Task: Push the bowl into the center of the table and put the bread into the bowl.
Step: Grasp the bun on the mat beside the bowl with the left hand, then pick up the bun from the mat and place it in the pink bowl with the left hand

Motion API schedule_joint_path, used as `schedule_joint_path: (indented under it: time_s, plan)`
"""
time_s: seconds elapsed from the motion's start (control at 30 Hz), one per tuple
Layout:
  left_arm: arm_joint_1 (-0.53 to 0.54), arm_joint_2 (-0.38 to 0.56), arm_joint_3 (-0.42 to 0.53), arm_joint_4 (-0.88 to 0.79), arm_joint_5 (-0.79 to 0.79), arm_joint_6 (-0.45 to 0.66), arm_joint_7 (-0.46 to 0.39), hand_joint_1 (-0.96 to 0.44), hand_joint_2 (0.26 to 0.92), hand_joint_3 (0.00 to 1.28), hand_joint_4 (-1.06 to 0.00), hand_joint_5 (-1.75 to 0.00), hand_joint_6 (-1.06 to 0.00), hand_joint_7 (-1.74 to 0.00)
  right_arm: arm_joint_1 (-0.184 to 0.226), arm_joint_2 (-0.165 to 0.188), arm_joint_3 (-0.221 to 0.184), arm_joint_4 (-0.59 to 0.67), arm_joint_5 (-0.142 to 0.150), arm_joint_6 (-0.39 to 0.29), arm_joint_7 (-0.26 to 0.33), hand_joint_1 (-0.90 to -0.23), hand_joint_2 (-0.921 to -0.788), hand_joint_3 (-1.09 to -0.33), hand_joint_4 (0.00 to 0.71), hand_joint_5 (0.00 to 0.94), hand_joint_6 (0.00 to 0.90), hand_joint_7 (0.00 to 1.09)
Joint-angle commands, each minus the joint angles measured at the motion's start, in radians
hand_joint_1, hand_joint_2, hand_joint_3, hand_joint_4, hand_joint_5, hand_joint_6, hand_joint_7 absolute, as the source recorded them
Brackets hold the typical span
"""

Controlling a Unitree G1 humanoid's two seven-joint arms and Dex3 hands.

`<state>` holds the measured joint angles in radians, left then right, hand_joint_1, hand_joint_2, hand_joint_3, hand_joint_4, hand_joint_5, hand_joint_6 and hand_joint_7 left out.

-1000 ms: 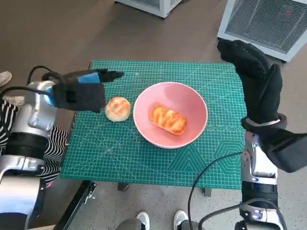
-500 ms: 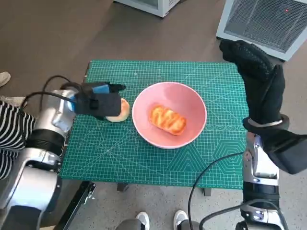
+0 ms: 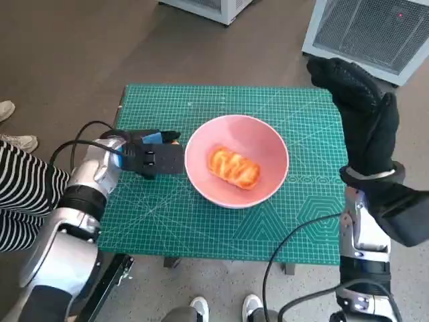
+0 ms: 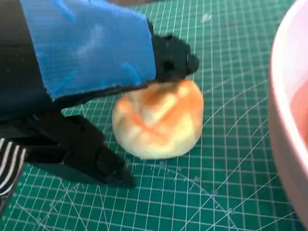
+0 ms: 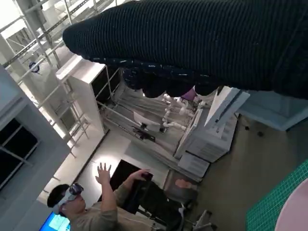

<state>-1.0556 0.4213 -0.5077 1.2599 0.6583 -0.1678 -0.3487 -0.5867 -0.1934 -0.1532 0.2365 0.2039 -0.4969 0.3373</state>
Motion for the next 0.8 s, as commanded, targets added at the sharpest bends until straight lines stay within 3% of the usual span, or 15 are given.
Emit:
schedule_joint_path:
  time_s: [0.03, 0.13, 0.27, 0.3, 0.33, 0.43, 0.5, 0.8]
  plan:
    - [0.000, -0.017, -0.023, 0.030, 0.021, 0.003, 0.022, 0.04, 0.769, 0.02, -0.16, -0.02, -0.30, -0.04, 0.031, -0.003, 0.001, -0.008, 0.007, 0.021, -0.005, -0.750, -0.921, -0.715, 0.188, 0.000, 0.000, 0.59]
    - [0.003, -0.020, -0.031, 0.035, 0.027, -0.004, 0.047, 0.03, 0.785, 0.03, -0.23, -0.02, -0.37, -0.05, 0.034, -0.003, 0.001, -0.011, 0.006, 0.024, -0.005, -0.751, -0.921, -0.714, 0.188, 0.001, 0.001, 0.59]
    - [0.011, -0.011, -0.047, 0.032, 0.038, -0.034, 0.104, 0.01, 0.826, 0.03, -0.60, -0.11, -0.60, -0.10, 0.039, -0.004, 0.001, -0.019, 0.004, 0.029, -0.006, -0.751, -0.921, -0.713, 0.189, 0.001, 0.001, 0.59]
    - [0.013, -0.006, -0.051, 0.031, 0.041, -0.047, 0.123, 0.01, 0.830, 0.03, -0.64, -0.12, -0.62, -0.10, 0.040, -0.004, 0.001, -0.019, 0.004, 0.030, -0.006, -0.751, -0.921, -0.713, 0.189, 0.001, 0.001, 0.59]
    - [0.014, -0.003, -0.054, 0.031, 0.044, -0.056, 0.137, 0.00, 0.863, 0.05, -0.67, -0.49, -0.60, -0.50, 0.041, -0.005, 0.000, -0.020, 0.004, 0.031, -0.007, -0.751, -0.921, -0.714, 0.188, 0.001, 0.001, 0.59]
    - [0.013, 0.010, -0.056, 0.029, 0.049, -0.082, 0.166, 0.00, 0.901, 0.05, -0.70, -0.92, -0.61, -0.96, 0.043, -0.005, -0.001, -0.022, 0.004, 0.032, -0.006, -0.750, -0.921, -0.715, 0.188, 0.000, 0.000, 0.59]
    - [0.009, 0.018, -0.055, 0.029, 0.050, -0.094, 0.177, 0.00, 0.905, 0.05, -0.72, -1.01, -0.64, -1.05, 0.044, -0.005, -0.001, -0.023, 0.004, 0.033, -0.006, -0.750, -0.921, -0.715, 0.188, 0.000, 0.000, 0.59]
    - [-0.041, 0.060, -0.017, -0.002, 0.025, -0.123, 0.186, 0.00, 0.911, 0.03, -0.76, -1.12, -0.68, -1.08, 0.046, -0.003, 0.000, -0.024, 0.005, 0.037, -0.005, -0.750, -0.921, -0.713, 0.188, 0.000, 0.000, 0.59]
